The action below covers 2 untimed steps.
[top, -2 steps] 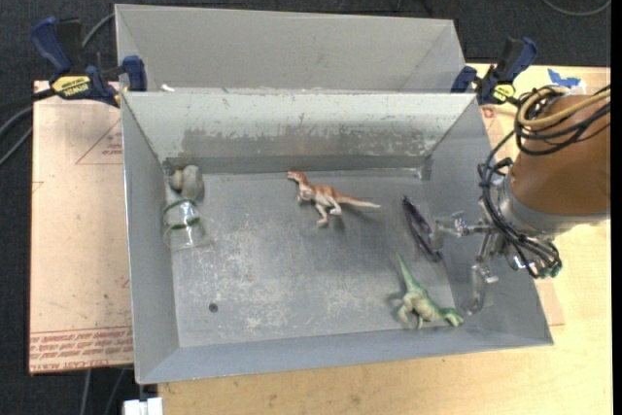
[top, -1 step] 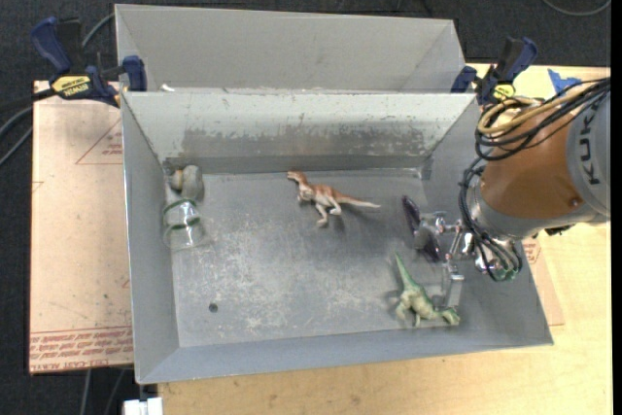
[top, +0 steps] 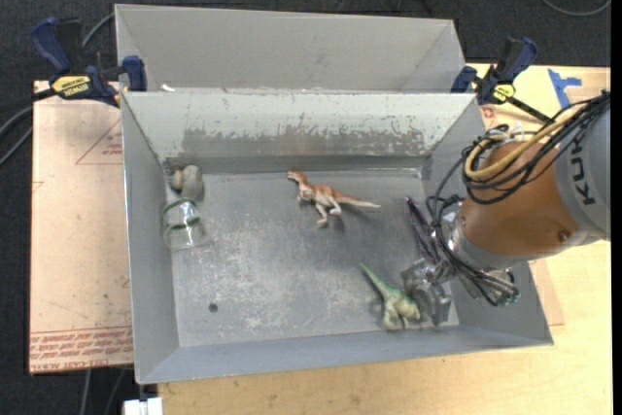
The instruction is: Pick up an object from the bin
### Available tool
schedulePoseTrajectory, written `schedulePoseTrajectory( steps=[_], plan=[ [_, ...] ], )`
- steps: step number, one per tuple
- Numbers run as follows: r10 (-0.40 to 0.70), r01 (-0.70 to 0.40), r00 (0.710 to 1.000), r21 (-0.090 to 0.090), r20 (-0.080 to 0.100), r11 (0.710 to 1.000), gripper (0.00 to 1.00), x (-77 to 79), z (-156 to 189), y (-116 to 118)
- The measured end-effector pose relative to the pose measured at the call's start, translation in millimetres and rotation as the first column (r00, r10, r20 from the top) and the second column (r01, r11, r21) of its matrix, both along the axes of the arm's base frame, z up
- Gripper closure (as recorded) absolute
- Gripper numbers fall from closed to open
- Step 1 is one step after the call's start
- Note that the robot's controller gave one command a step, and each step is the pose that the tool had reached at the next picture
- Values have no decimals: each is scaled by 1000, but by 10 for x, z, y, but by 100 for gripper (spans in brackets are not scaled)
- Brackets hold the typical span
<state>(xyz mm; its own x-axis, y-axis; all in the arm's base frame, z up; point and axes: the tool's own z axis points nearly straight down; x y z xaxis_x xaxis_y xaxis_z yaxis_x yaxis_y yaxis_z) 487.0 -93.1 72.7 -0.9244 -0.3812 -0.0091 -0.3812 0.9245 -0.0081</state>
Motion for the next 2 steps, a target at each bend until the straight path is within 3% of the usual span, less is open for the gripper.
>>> schedulePoseTrajectory(
  steps=[1,2],
  plan=[
    [0,0,1000,0,0,1000,100,-1,-1,0],
    [12,-12,1000,1,3,1000,100,-22,347,27]
  ],
)
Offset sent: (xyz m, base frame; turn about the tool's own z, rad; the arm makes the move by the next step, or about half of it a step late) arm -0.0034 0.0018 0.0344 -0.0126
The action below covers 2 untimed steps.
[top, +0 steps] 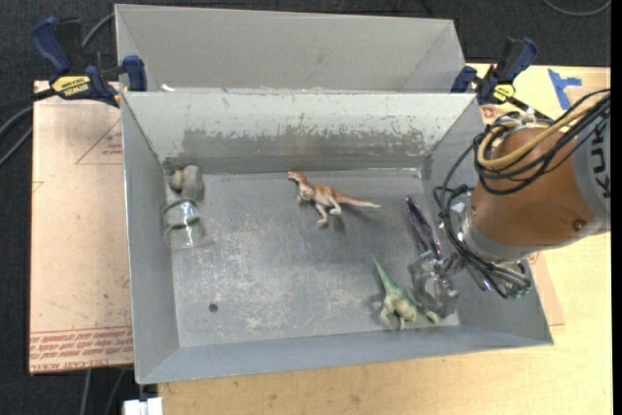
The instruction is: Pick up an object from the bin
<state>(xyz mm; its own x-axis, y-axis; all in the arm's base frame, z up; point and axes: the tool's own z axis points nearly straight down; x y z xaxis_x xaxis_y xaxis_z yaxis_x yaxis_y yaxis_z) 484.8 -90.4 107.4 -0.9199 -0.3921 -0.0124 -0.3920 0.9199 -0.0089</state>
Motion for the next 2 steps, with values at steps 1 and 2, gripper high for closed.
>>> schedulePoseTrajectory(
  steps=[1,2],
  plan=[
    [12,-12,1000,0,-2,1000,0,7,402,-77],
    [13,-13,1000,0,-1,1000,0,8,402,-76]
  ],
)
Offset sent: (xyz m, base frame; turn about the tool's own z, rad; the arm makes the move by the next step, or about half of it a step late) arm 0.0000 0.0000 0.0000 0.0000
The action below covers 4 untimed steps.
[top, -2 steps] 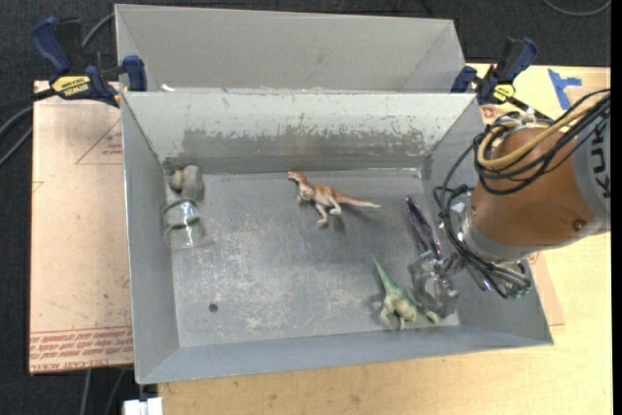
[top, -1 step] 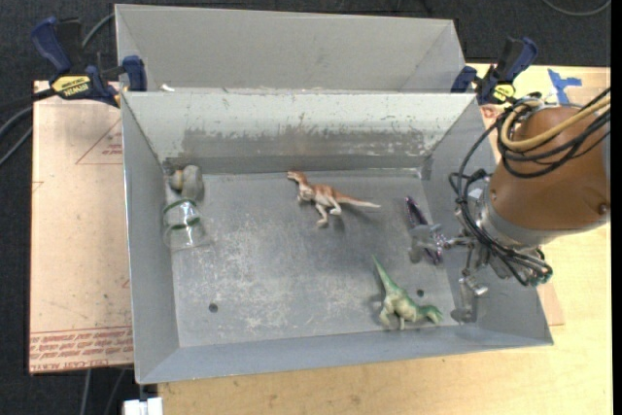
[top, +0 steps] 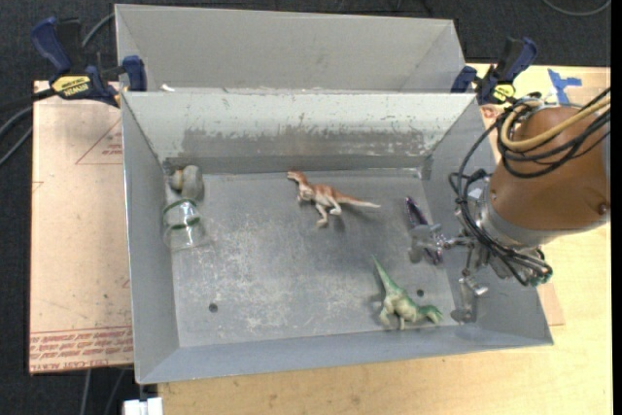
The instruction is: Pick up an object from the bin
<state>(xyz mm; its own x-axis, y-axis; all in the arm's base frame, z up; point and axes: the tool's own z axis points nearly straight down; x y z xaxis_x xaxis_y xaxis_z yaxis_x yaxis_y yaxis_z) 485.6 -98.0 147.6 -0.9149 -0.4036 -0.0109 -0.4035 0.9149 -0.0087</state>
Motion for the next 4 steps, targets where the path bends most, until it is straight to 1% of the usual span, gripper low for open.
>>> schedulePoseTrajectory(
  steps=[1,2,4],
  plan=[
    [376,-376,927,-5,8,927,0,43,-763,371],
    [286,-286,958,-10,21,958,100,20,-728,458],
    [286,-286,958,-10,21,958,100,20,-728,460]
  ],
)
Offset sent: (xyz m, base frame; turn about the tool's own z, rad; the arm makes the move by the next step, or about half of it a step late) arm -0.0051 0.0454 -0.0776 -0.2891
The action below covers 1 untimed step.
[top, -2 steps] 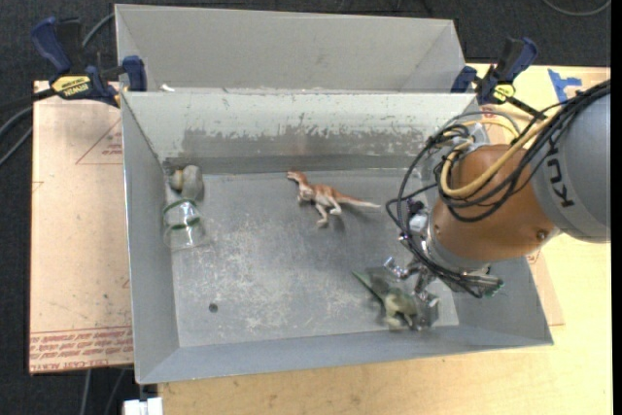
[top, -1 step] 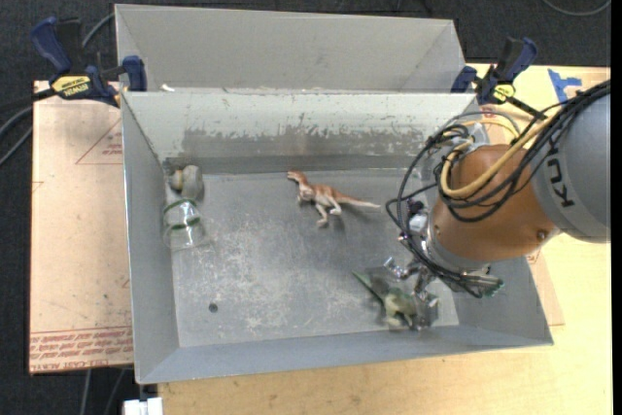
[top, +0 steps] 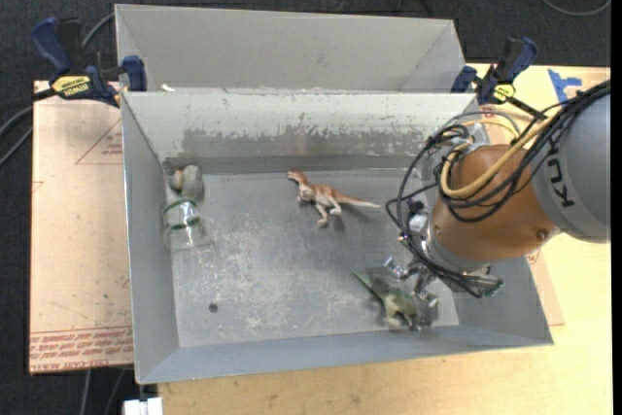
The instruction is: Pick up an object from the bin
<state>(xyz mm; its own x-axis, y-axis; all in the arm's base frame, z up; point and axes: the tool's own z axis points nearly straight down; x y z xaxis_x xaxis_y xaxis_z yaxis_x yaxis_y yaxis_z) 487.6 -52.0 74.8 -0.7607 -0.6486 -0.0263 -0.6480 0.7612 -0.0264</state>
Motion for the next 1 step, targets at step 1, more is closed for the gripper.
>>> schedulePoseTrajectory(
  steps=[1],
  plan=[
    [0,0,1000,0,0,1000,100,0,0,0]
  ],
)
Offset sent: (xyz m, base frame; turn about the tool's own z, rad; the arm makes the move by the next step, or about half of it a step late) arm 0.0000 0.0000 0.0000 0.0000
